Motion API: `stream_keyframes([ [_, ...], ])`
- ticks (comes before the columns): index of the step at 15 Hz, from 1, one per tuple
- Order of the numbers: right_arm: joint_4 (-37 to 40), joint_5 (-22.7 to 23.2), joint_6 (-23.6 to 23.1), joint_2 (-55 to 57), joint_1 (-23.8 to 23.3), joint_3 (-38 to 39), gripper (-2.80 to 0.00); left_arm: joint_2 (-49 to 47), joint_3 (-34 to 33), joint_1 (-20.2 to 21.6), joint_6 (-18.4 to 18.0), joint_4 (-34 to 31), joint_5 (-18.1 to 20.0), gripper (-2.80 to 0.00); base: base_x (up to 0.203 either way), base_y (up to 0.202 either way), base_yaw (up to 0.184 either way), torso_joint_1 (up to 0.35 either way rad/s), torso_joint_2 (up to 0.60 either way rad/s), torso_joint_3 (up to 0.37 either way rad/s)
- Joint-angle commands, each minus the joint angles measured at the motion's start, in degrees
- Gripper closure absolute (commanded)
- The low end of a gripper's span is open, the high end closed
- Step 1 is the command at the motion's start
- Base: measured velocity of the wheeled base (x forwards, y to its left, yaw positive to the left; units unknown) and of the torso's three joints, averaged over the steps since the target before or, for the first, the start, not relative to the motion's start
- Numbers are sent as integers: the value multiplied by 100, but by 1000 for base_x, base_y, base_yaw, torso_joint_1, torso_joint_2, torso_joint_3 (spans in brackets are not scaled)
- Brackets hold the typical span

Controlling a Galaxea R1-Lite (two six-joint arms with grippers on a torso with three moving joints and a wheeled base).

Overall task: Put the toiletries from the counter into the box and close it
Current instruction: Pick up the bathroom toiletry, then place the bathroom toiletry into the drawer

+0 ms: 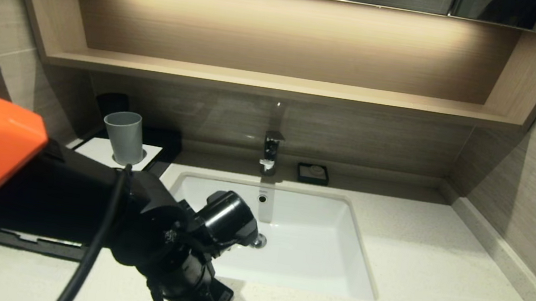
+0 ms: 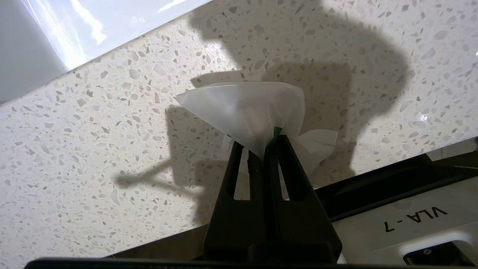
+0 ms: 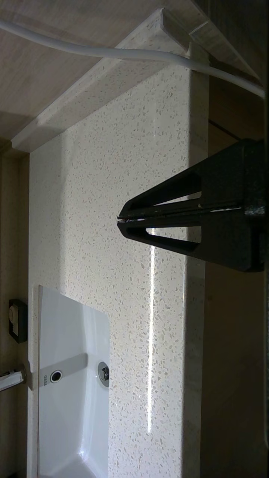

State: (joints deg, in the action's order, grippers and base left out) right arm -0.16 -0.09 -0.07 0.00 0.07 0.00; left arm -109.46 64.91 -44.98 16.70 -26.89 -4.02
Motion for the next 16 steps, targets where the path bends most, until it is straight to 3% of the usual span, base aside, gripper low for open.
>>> stream_keyframes([
  [1, -2, 0, -1, 0, 1, 5, 0, 174, 66, 43, 50, -18, -16, 0, 0, 0, 0, 0, 0, 0],
  [5, -2, 0, -1, 0, 1, 0, 0, 465, 156, 272, 61, -13, -87, 0, 0, 0, 0, 0, 0, 0],
  [10, -2, 0, -1, 0, 1, 7, 0, 716, 362, 866, 16, -112, -222, 0, 0, 0, 0, 0, 0, 0],
  [16, -2, 0, -1, 0, 1, 2, 0, 859, 863, 2315, -351, -113, -247, 0, 0, 0, 0, 0, 0, 0],
])
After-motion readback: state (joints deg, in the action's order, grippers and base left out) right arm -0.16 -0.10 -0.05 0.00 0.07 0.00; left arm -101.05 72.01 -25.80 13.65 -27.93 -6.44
